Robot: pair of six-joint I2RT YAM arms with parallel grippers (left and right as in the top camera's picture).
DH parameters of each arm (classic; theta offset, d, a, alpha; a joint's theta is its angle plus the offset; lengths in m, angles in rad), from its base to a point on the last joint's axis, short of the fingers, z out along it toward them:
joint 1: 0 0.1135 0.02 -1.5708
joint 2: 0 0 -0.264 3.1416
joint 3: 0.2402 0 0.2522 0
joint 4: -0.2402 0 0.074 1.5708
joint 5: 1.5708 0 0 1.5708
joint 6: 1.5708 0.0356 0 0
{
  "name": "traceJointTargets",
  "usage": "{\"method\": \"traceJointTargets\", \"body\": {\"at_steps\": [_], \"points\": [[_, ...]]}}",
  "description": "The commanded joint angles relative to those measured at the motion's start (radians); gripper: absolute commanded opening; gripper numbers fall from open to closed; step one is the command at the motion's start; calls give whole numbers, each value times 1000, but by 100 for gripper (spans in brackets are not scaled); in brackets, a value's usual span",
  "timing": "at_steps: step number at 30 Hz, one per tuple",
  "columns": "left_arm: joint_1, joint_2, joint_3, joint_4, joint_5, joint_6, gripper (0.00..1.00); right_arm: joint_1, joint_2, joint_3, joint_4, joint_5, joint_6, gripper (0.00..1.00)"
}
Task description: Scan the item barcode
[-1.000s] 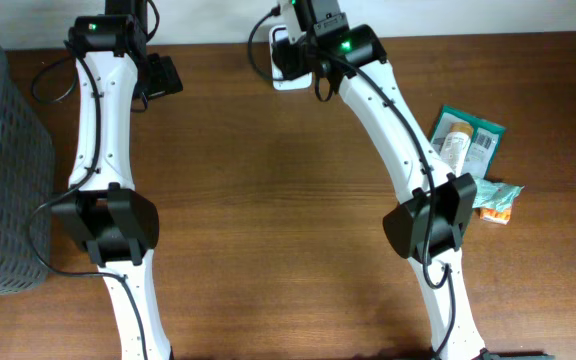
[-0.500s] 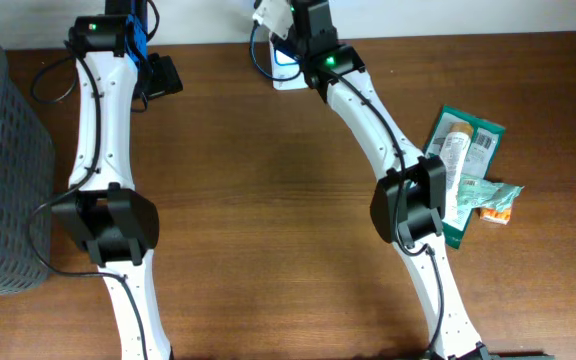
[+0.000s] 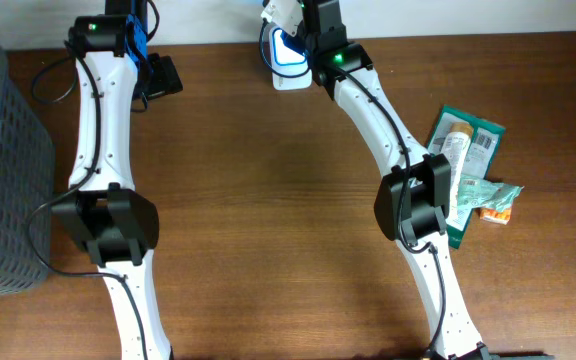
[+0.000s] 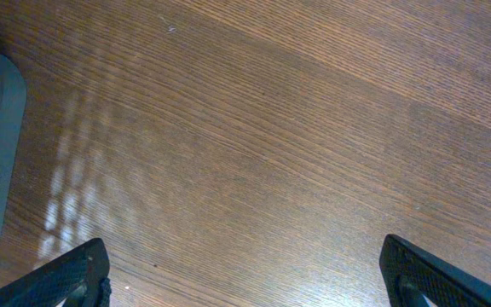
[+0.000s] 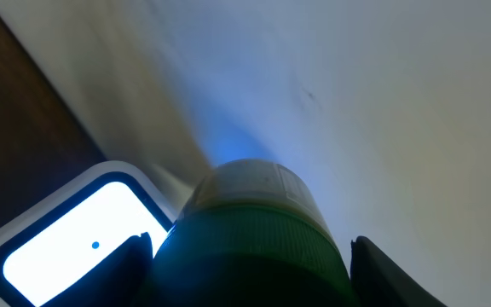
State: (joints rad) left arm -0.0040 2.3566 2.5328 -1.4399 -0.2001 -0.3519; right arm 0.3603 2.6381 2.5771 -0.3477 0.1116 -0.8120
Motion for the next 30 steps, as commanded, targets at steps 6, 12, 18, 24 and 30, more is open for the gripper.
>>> {"method": "traceJointTargets", "body": {"at_steps": [6, 12, 18, 24, 30], "points": [[5, -2, 8, -1, -17, 1, 99, -1, -152, 25, -98, -143, 243, 50], [5, -2, 8, -1, -18, 1, 99, 11, -436, 25, -598, -248, 495, 50], [5, -2, 8, -1, -18, 1, 99, 7, -427, 24, -1173, -226, 612, 45], [5, -2, 8, -1, -18, 1, 99, -88, -270, -23, -1264, -90, 711, 45], [5, -2, 8, -1, -17, 1, 99, -284, -222, -169, -1175, -40, 877, 46]]}}
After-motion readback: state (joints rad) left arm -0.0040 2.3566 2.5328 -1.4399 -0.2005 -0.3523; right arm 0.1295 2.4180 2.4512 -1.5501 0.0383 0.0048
